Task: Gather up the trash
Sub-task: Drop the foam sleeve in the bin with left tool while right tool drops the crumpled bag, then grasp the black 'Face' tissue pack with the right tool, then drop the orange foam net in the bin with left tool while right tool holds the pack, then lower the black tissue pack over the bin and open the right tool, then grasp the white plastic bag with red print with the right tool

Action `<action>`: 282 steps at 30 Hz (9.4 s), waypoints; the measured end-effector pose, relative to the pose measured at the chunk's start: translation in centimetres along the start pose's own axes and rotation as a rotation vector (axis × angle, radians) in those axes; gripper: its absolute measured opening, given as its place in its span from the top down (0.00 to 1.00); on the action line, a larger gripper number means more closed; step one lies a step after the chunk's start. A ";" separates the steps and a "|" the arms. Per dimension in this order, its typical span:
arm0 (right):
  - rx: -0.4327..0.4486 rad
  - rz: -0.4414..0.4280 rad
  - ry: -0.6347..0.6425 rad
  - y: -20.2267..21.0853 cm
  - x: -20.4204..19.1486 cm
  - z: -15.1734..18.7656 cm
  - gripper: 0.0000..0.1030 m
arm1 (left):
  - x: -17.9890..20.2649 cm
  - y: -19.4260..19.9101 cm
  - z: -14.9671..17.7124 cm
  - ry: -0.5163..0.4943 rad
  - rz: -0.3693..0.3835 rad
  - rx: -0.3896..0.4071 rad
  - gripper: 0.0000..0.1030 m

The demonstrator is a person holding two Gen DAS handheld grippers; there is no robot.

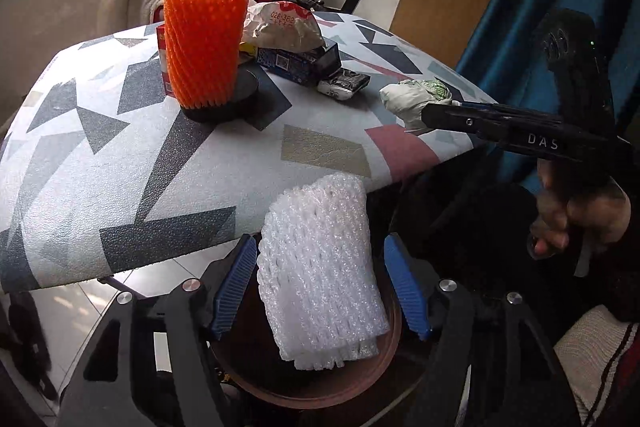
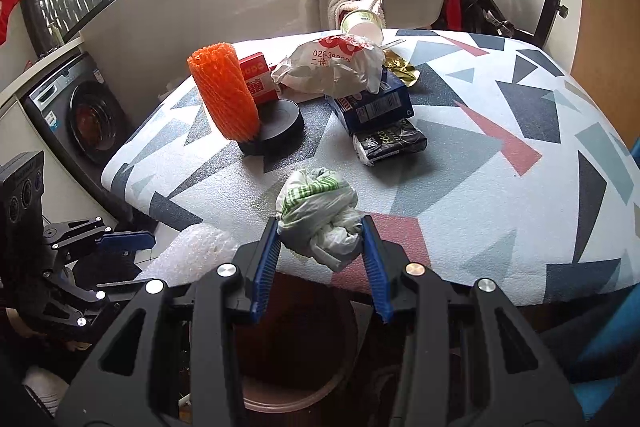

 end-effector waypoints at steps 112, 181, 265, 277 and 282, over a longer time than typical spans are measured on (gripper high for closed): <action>-0.052 0.064 0.086 -6.5 4.7 -5.0 0.39 | -7.2 -2.3 -13.8 0.114 -0.192 0.193 0.06; 0.046 0.013 0.109 -0.9 -1.0 0.5 0.39 | -5.3 2.4 -0.9 0.066 -0.060 0.059 0.13; 0.076 0.035 -0.180 -12.9 5.3 -18.6 0.06 | -17.6 2.9 -5.7 0.439 -0.360 0.214 0.06; 0.091 -0.001 -0.188 -13.0 5.8 -17.5 0.52 | -17.5 2.1 -5.7 0.449 -0.343 0.192 0.06; 0.171 -0.016 -0.075 -9.4 4.2 -18.2 0.56 | -16.4 2.3 -6.4 0.411 -0.324 0.210 0.06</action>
Point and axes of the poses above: each gripper's, at about its wrist camera, not at the fingertips, and y roughly against the way its jaws point, x to its right, z to its underside, the point moved 4 cm from there along -y, roughly the way its jaws point, and after that the axes turned 7 degrees about -z, right-handed, at the moved point
